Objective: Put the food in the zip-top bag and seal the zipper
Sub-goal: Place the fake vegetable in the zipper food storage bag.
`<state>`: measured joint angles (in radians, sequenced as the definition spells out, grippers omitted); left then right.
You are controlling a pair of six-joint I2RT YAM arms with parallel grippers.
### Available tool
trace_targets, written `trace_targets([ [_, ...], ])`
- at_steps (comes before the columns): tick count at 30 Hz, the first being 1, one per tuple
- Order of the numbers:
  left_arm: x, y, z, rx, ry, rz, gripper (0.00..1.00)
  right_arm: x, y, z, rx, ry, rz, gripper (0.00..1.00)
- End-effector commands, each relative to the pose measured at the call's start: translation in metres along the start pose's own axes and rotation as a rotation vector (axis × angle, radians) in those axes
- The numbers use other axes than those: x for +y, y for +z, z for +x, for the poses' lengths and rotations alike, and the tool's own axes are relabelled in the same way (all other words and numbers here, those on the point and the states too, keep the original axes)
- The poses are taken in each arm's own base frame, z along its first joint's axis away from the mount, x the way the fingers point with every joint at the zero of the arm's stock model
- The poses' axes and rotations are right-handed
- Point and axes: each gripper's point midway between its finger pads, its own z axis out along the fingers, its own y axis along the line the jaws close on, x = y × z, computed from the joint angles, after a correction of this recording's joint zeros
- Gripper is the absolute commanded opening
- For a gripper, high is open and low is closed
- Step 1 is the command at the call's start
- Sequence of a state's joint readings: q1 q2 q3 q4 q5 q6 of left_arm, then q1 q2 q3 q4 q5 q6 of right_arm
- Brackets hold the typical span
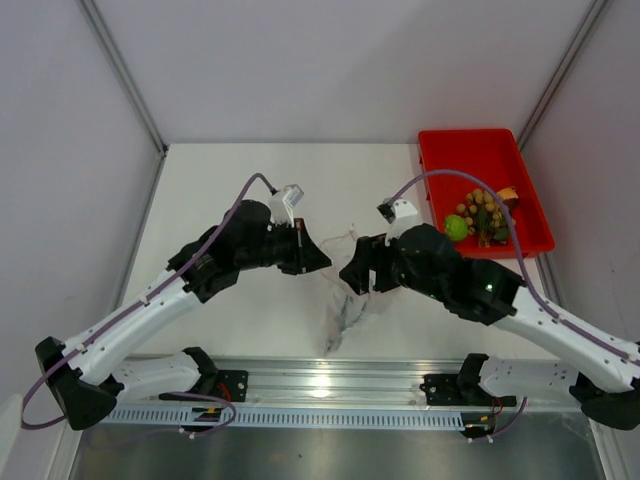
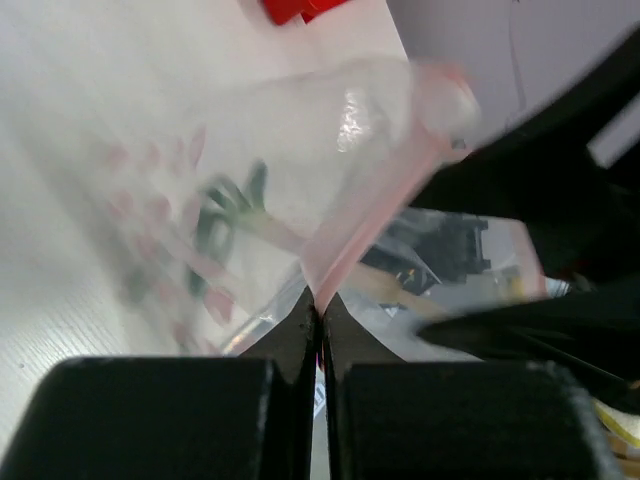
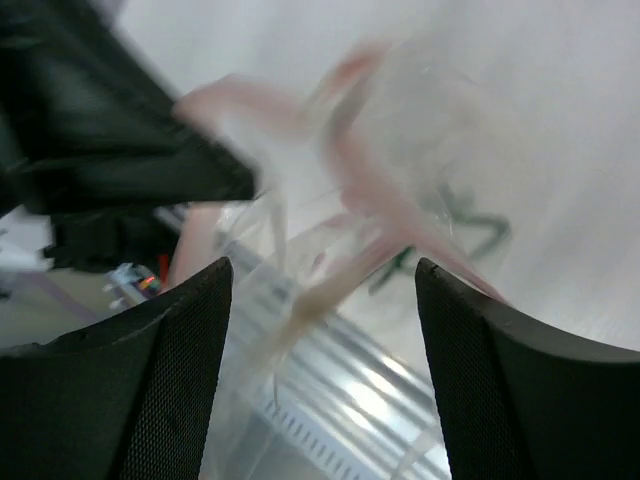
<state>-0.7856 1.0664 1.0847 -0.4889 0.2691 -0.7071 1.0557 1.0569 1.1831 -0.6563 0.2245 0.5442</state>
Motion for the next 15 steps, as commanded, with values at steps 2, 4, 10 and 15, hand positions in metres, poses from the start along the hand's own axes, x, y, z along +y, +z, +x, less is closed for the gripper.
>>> trace_targets([
  [2,-0.001,-0.001,-0.023,-0.051,0.003,-0.021,0.0,0.036,-0.052,-0.02,-0.02,0.03,-0.202,0.75],
  [4,-0.005,0.007,-0.023,-0.031,0.0,0.0,0.01,0.046,-0.061,-0.028,-0.033,0.037,-0.25,0.75],
  [10,-0.025,0.013,-0.012,0.04,0.002,0.121,0.0,0.036,-0.04,-0.029,-0.026,0.035,-0.16,0.71],
  [15,-0.012,0.0,-0.019,-0.012,0.038,0.034,0.0,0.015,-0.055,-0.066,-0.197,0.065,-0.06,0.69],
])
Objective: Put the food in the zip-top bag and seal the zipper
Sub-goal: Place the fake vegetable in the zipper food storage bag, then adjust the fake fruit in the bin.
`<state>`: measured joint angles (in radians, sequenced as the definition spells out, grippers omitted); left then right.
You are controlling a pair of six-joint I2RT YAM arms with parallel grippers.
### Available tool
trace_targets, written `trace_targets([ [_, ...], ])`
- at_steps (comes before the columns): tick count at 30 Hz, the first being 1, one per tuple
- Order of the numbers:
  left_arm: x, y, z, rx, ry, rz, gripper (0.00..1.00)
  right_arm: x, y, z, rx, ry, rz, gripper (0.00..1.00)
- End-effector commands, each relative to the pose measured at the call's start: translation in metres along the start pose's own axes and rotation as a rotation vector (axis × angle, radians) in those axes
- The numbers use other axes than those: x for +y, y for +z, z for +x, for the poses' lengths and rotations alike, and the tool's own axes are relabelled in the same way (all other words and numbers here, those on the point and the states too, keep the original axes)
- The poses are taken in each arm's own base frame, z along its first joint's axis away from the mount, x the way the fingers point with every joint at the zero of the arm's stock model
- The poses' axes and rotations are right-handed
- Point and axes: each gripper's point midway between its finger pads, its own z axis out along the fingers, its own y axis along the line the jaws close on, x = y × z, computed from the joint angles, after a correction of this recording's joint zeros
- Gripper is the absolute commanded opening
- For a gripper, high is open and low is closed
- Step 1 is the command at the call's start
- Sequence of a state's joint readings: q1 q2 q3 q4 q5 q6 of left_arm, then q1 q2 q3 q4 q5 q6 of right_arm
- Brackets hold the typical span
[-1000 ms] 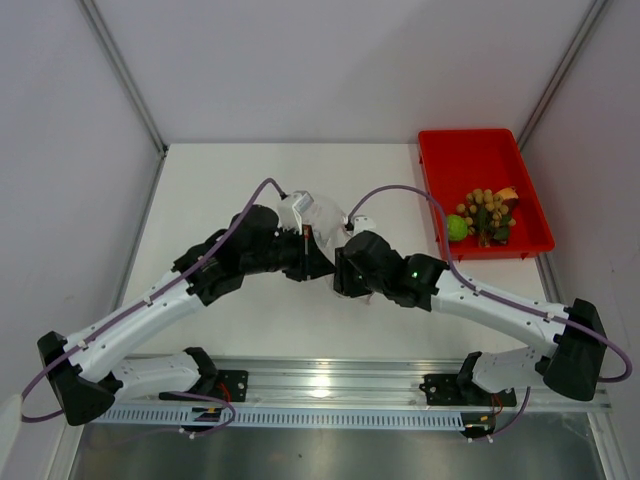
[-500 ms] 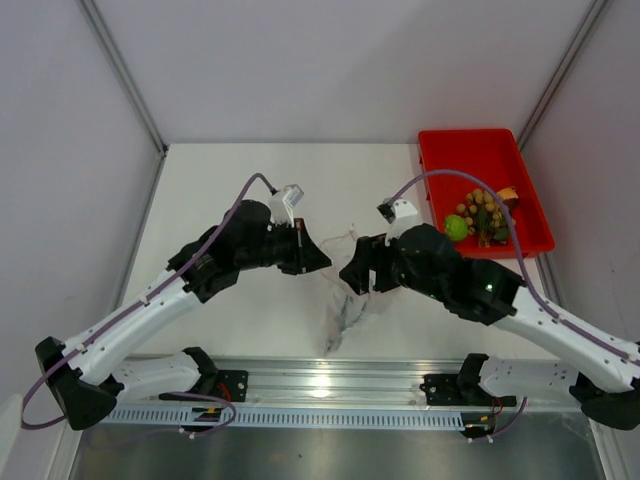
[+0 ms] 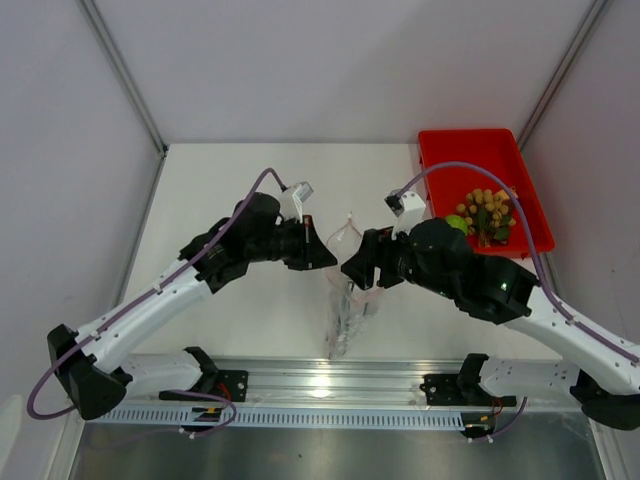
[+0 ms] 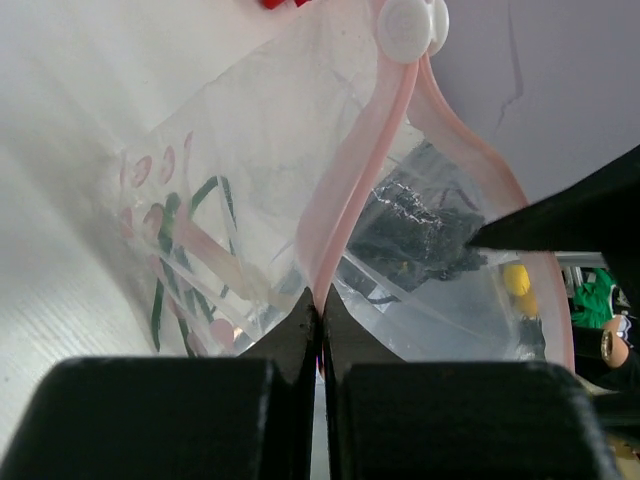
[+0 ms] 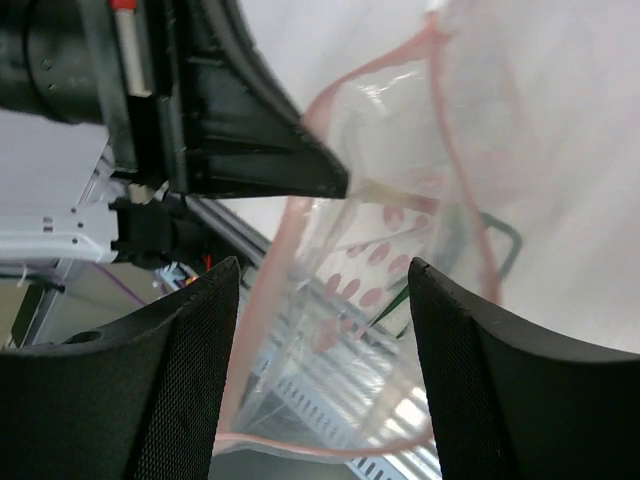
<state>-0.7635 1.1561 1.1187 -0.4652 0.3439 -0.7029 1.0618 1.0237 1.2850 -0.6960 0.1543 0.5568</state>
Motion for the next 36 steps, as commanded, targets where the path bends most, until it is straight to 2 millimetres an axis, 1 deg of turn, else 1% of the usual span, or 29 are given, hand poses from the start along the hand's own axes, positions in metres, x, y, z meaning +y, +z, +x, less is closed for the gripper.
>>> trace_targets([
  [1,-0.019,-0.026,-0.024,-0.093,0.067,0.015,0.01,-0.013,-0.029,-0.049,-0.188,0.031,0.076,0.69],
  [2,-0.018,-0.032,-0.024,-0.091,0.07,0.002,0.0,-0.017,-0.035,-0.061,-0.216,0.038,0.092,0.69],
  [3,-0.016,-0.036,-0.028,-0.107,0.082,-0.014,0.0,-0.037,-0.037,-0.067,-0.224,0.044,0.159,0.69],
  [5,-0.026,-0.053,-0.039,-0.152,0.113,-0.014,0.01,-0.061,-0.041,-0.077,-0.236,0.055,0.256,0.69],
  [6,-0.025,-0.059,-0.038,-0.151,0.125,-0.033,0.01,-0.089,-0.05,-0.084,-0.253,0.069,0.372,0.69],
  [8,-0.023,-0.069,-0.044,-0.182,0.141,-0.072,0.01,-0.126,-0.054,-0.089,-0.245,0.071,0.533,0.7],
  [9,-0.02,-0.075,-0.043,-0.172,0.151,-0.095,0.01,-0.157,-0.062,-0.089,-0.236,0.096,0.641,0.7],
  [10,-0.018,-0.078,-0.046,-0.181,0.155,-0.116,0.01,-0.175,-0.063,-0.087,-0.214,0.086,0.695,0.7],
  [11,-0.015,-0.08,-0.046,-0.181,0.162,-0.133,0.01,-0.192,-0.058,-0.083,-0.18,0.101,0.726,0.7],
  [12,-0.009,-0.081,-0.045,-0.178,0.16,-0.155,0.01,-0.226,-0.063,-0.08,-0.173,0.153,0.805,0.71],
  [13,-0.008,-0.083,-0.047,-0.184,0.166,-0.163,0.01,-0.243,-0.064,-0.077,-0.161,0.182,0.83,0.71],
  [14,-0.004,-0.083,-0.049,-0.189,0.172,-0.178,0.01,-0.256,-0.054,-0.074,-0.135,0.215,0.806,0.71],
  [15,-0.003,-0.082,-0.05,-0.185,0.175,-0.181,0.01,-0.287,-0.061,-0.064,-0.127,0.289,0.855,0.72],
  [16,-0.004,-0.081,-0.051,-0.182,0.179,-0.177,0.01,-0.299,-0.06,-0.06,-0.12,0.324,0.856,0.72],
  [17,-0.002,-0.072,-0.049,-0.149,0.187,-0.161,0.0,-0.332,-0.057,-0.058,-0.146,0.42,0.859,0.72],
  [18,-0.002,-0.072,-0.049,-0.149,0.187,-0.161,0.0,-0.335,-0.054,-0.055,-0.132,0.427,0.862,0.72],
  [19,0.0,-0.064,-0.05,-0.142,0.188,-0.157,0.01,-0.349,-0.057,-0.053,-0.138,0.447,0.894,0.72],
  [20,-0.001,-0.06,-0.05,-0.135,0.186,-0.144,0.0,-0.36,-0.058,-0.058,-0.163,0.44,0.922,0.73],
  [21,-0.001,-0.056,-0.051,-0.131,0.183,-0.135,0.01,-0.372,-0.053,-0.053,-0.141,0.451,0.942,0.74],
  [22,0.002,-0.05,-0.05,-0.117,0.174,-0.133,0.01,-0.38,-0.052,-0.052,-0.132,0.459,0.954,0.74],
  [24,-0.001,-0.043,-0.049,-0.107,0.163,-0.104,0.01,-0.4,-0.053,-0.052,-0.129,0.487,0.983,0.75],
  [25,0.002,-0.038,-0.046,-0.096,0.153,-0.104,0.01,-0.413,-0.048,-0.044,-0.096,0.508,1.001,0.75],
  [26,-0.001,-0.036,-0.048,-0.104,0.148,-0.087,0.01,-0.425,-0.051,-0.044,-0.098,0.52,1.023,0.75],
  [27,0.002,-0.033,-0.046,-0.098,0.144,-0.088,0.01,-0.432,-0.05,-0.042,-0.09,0.523,1.035,0.75],
  [28,0.004,-0.031,-0.044,-0.094,0.141,-0.087,0.0,-0.444,-0.045,-0.033,-0.055,0.537,1.048,0.75],
  [30,0.005,-0.027,-0.044,-0.093,0.138,-0.083,0.01,-0.457,-0.043,-0.031,-0.047,0.547,1.068,0.74],
  [32,0.007,-0.025,-0.047,-0.091,0.133,-0.079,0.01,-0.473,-0.036,-0.022,-0.022,0.558,1.087,0.72],
  [34,0.004,-0.02,-0.05,-0.079,0.131,-0.06,0.01,-0.485,-0.035,-0.022,-0.02,0.565,1.113,0.7],
  [36,0.005,-0.013,-0.054,-0.066,0.127,-0.062,0.01,-0.497,-0.027,-0.017,0.002,0.578,1.114,0.69],
])
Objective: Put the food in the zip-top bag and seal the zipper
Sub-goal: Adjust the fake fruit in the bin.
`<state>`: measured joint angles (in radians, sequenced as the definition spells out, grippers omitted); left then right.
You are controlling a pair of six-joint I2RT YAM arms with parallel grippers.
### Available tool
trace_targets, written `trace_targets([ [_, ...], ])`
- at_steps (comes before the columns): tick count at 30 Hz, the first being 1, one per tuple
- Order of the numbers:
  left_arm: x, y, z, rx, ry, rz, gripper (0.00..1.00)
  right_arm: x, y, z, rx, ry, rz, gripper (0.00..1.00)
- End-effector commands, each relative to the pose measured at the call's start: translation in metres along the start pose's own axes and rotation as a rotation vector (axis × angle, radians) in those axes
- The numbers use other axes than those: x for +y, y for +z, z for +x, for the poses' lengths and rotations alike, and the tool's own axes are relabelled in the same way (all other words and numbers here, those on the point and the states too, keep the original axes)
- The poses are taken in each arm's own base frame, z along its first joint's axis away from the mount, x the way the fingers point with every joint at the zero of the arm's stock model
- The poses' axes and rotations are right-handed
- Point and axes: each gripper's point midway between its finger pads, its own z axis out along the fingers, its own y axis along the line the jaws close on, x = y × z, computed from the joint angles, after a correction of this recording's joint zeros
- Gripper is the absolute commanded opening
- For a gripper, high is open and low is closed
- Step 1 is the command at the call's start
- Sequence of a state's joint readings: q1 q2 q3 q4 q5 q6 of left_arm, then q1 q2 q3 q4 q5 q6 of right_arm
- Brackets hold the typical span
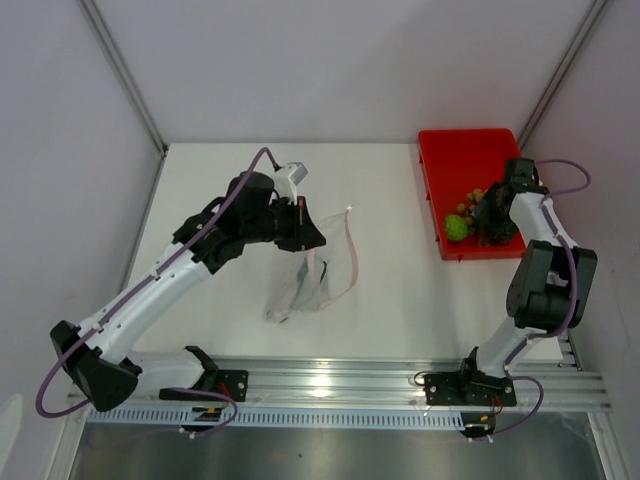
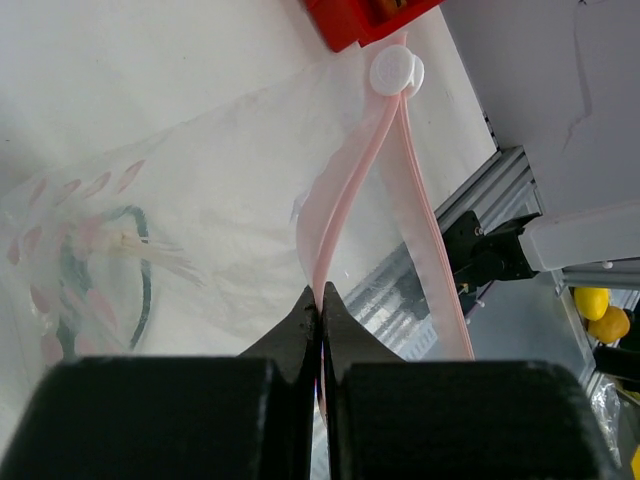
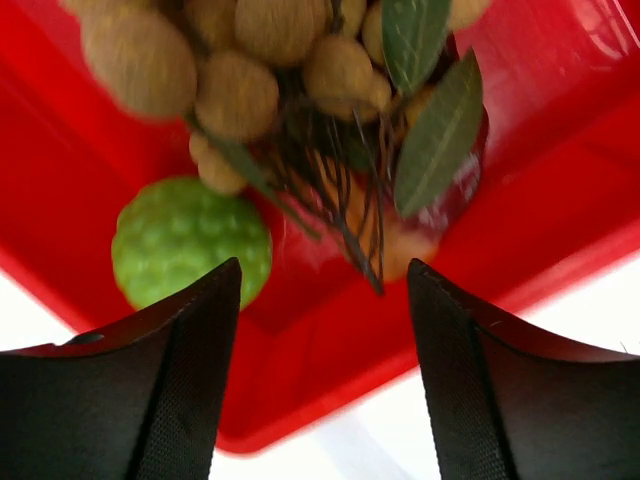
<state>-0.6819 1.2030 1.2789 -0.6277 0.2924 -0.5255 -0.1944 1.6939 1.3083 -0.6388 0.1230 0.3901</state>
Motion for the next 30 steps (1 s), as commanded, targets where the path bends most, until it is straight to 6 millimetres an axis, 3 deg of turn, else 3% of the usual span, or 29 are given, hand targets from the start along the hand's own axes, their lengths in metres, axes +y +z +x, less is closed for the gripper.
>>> trace_targets([
  [1,-0.012,0.005,-0.019,-0.02,0.002,0.061,0.0,0.009,0.011,-0.033,-0.079,0.007,-0.008,0.68],
  [9,-0.018,0.026,-0.029,0.022,-0.008,0.103,0.0,0.004,0.061,-0.025,-0.033,-0.002,0.056,0.62],
  [14,-0.017,0.038,-0.024,0.058,-0.022,0.117,0.0,0.001,0.073,-0.025,-0.025,-0.009,0.082,0.55],
  [17,-0.015,0.04,-0.024,0.057,-0.023,0.112,0.01,0.016,0.061,-0.032,-0.047,-0.019,0.0,0.56],
  [19,-0.017,0.039,-0.025,0.052,-0.021,0.118,0.0,0.04,0.044,-0.047,-0.101,-0.057,-0.12,0.55],
  [20,-0.017,0.04,-0.025,0.051,-0.023,0.124,0.0,0.067,0.031,-0.053,-0.096,-0.078,-0.258,0.56],
  [22,-0.018,0.04,-0.024,0.053,-0.029,0.132,0.01,0.089,0.023,-0.062,-0.086,-0.094,-0.365,0.55],
  [23,-0.018,0.04,-0.023,0.05,-0.03,0.135,0.01,0.102,0.011,-0.084,-0.125,-0.09,-0.411,0.56],
  [25,-0.016,0.042,-0.017,0.064,-0.042,0.138,0.01,0.11,0.016,-0.095,-0.121,-0.086,-0.429,0.61],
  [26,-0.019,0.039,-0.017,0.053,-0.041,0.149,0.01,0.118,0.003,-0.121,-0.172,-0.078,-0.444,0.64],
  [30,-0.016,0.034,-0.01,0.049,-0.044,0.153,0.01,0.125,-0.005,-0.132,-0.171,-0.06,-0.435,0.76],
])
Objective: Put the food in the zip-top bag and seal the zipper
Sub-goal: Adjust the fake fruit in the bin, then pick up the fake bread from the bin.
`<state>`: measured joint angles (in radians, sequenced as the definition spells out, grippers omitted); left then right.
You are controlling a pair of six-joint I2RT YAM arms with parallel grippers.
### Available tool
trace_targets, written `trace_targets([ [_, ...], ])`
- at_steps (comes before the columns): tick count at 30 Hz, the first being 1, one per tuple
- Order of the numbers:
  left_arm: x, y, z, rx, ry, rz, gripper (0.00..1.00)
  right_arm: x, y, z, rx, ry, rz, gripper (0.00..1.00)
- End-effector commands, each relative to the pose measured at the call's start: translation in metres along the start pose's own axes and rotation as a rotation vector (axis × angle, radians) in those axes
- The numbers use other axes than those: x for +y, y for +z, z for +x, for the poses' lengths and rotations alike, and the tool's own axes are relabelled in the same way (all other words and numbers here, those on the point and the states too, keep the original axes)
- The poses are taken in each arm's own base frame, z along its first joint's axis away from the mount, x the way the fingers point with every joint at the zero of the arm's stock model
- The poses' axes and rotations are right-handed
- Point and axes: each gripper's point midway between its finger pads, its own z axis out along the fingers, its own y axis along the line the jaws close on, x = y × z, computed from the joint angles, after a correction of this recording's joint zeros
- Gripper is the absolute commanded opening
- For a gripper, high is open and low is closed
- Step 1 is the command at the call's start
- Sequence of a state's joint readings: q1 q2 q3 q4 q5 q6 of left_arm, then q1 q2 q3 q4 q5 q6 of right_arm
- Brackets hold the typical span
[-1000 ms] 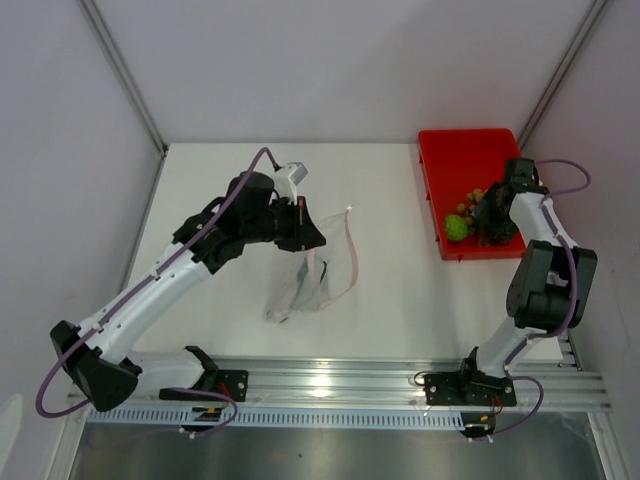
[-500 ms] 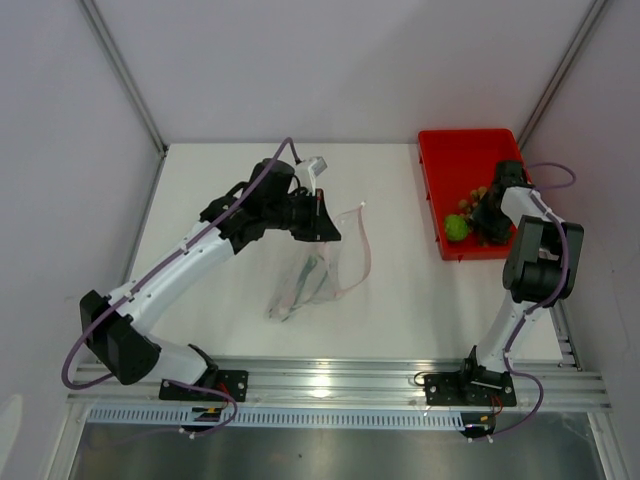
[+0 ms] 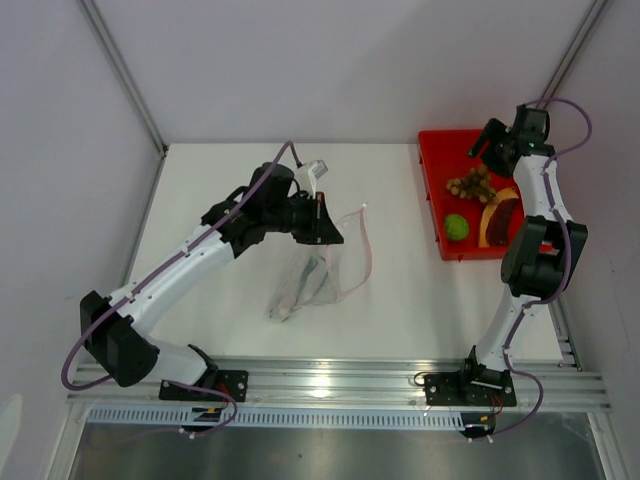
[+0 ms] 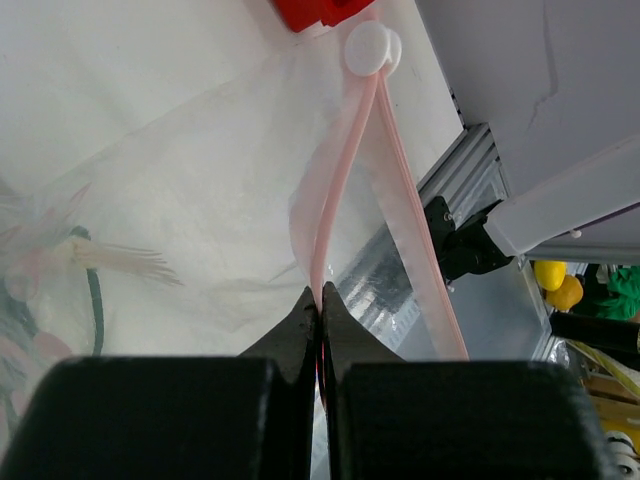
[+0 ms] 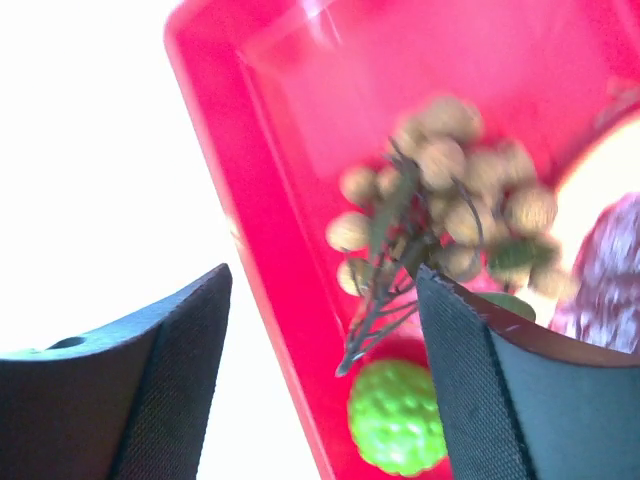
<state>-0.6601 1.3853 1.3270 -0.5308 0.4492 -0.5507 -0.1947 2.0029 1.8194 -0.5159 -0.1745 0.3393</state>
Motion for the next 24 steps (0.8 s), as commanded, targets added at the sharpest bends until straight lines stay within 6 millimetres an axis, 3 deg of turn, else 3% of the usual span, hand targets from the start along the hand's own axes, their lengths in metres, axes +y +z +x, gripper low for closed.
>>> trace_targets([
  [1,-0.013,-0.012,-0.007,-0.053,0.013,0.054,0.01,0.01,-0.005,-0.009,0.005,0.007,-0.024,0.77],
  [3,-0.01,-0.012,-0.004,-0.049,0.012,0.054,0.01,0.002,-0.009,-0.008,0.01,0.016,0.005,0.8],
  [8,-0.012,-0.01,0.002,-0.03,0.008,0.084,0.0,-0.057,-0.02,0.0,0.015,0.077,0.296,0.74],
  [11,-0.01,-0.009,0.005,-0.023,0.011,0.081,0.01,-0.079,-0.033,0.023,0.071,0.047,0.416,0.71],
  [13,-0.008,-0.008,0.006,-0.022,0.011,0.081,0.01,-0.083,-0.047,0.024,0.048,0.024,0.448,0.72],
  [16,-0.014,-0.009,0.002,-0.024,0.018,0.1,0.01,-0.096,-0.05,0.04,0.05,0.02,0.484,0.72],
  [21,-0.008,-0.007,0.008,-0.01,0.012,0.088,0.01,-0.11,-0.044,0.076,0.143,-0.01,0.554,0.71],
  [24,-0.006,-0.007,0.008,-0.01,0.011,0.083,0.01,-0.115,-0.041,0.085,0.159,-0.014,0.574,0.71],
])
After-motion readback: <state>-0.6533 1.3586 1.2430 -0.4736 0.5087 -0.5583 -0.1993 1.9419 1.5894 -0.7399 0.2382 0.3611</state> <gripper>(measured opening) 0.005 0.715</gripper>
